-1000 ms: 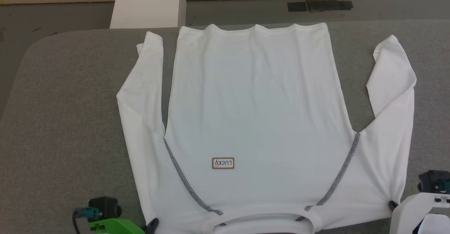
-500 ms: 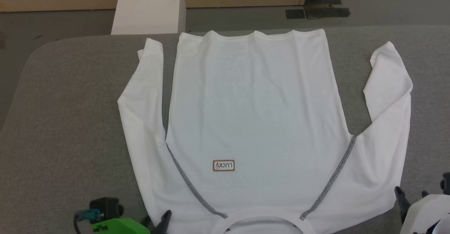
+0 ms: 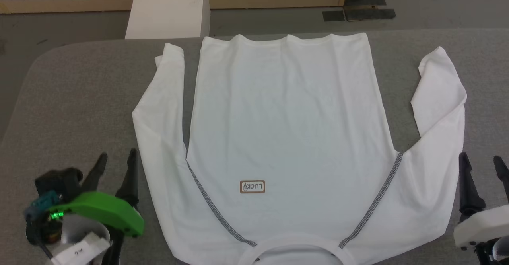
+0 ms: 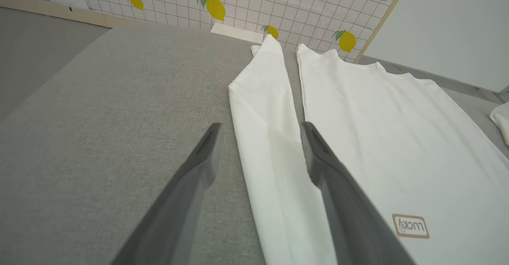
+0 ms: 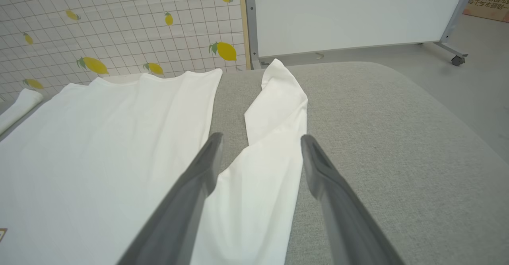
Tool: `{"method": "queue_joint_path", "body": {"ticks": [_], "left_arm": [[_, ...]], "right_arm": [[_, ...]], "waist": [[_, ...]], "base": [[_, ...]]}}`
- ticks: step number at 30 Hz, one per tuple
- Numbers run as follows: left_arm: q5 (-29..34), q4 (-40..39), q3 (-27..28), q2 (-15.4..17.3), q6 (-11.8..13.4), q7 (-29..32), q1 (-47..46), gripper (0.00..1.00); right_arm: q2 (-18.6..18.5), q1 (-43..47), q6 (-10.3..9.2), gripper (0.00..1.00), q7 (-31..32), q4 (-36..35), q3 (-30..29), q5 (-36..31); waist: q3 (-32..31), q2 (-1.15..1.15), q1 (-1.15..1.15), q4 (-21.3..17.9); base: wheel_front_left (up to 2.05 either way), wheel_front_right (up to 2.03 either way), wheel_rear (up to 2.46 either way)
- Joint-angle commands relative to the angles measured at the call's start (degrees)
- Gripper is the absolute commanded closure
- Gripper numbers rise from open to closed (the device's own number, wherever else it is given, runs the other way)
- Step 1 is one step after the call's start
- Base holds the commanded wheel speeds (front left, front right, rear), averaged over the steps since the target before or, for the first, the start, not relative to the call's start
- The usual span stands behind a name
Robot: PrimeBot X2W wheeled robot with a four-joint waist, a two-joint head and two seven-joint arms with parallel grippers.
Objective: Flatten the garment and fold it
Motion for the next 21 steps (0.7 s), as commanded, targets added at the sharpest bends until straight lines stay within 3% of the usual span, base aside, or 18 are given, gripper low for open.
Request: {"method": "queue_joint_path", "body": {"ticks": [1,10,21], "left_arm": [[1.8,0.9,-0.5,1.6,-1.3,-1.2,-4.1,0.0],[5.2,9.2,-4.4,9.9,-10.4,1.7,-26.8,0.0],[1.5,22.3,-5.6,15.2,-12.5,13.9,-49.6,0.0]], "right_arm": [[0.0,-1.7,-0.09,0.0,-1.7,-0.1,0.8,-0.5],[-1.3,-9.7,-0.09,0.0,-7.9,-0.3,6.3,-1.6],[-2.5,-19.8,-0.09,0.0,-10.9,-1.2,14.0,-1.8]], "waist": [[2.5,0.0,0.0,-0.8],[12.7,0.0,0.0,-4.0],[24.0,0.0,0.0,-10.3]], "base": [[0.0,0.0,0.0],[0.0,0.0,0.0],[0.0,0.0,0.0]]}}
